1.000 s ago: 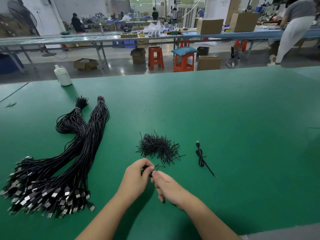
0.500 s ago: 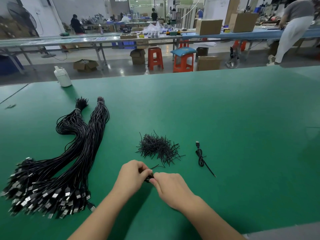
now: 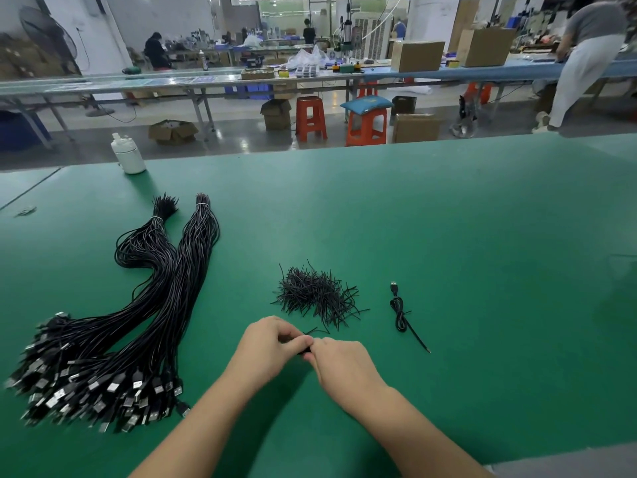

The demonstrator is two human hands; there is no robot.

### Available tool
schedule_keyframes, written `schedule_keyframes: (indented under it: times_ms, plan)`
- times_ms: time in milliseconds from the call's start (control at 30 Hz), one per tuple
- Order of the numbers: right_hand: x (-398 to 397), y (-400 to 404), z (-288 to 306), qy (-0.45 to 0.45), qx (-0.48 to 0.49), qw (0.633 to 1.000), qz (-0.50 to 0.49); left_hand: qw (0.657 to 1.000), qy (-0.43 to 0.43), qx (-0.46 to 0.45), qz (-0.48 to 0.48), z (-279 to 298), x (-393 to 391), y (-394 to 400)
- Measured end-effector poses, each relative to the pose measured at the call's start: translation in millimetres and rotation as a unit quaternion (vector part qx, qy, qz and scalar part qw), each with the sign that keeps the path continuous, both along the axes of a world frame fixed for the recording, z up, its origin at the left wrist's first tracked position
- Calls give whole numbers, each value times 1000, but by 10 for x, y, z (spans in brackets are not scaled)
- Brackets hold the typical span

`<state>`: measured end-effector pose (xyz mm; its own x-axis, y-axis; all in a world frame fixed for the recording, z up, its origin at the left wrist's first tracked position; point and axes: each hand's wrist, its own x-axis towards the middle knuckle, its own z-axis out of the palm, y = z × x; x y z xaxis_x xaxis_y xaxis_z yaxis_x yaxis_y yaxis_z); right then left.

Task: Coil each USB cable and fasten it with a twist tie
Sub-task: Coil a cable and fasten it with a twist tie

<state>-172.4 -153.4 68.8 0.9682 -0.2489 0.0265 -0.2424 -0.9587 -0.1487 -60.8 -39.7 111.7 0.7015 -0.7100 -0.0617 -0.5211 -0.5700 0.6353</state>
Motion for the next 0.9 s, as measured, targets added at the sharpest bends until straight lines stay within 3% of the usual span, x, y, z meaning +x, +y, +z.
schedule_keyframes:
  times_ms: [200, 500, 667, 733, 800, 833, 900]
  plan:
    - [-21, -18, 27, 12, -17, 1000, 15, 998, 51, -9, -22, 43, 0, 24]
    - [1, -14, -32, 1, -4, 1000, -11, 999, -28, 1, -28, -38, -55, -56]
    - [14, -9, 37, -4, 152, 986, -72, 990, -129, 26, -42, -82, -184, -112]
    - [6, -57, 87, 17, 348, 933, -93, 986, -159, 15, -40, -117, -211, -111]
    - [-25, -111, 176, 34, 573, 813, -99, 984, -177, -2, -37, -134, -219, -106]
    - [-40, -146, 209, 35, 623, 776, -98, 983, -178, -11, -38, -133, -218, -109]
    - [-52, -177, 236, 24, 620, 777, -106, 985, -167, -30, -42, -130, -216, -120]
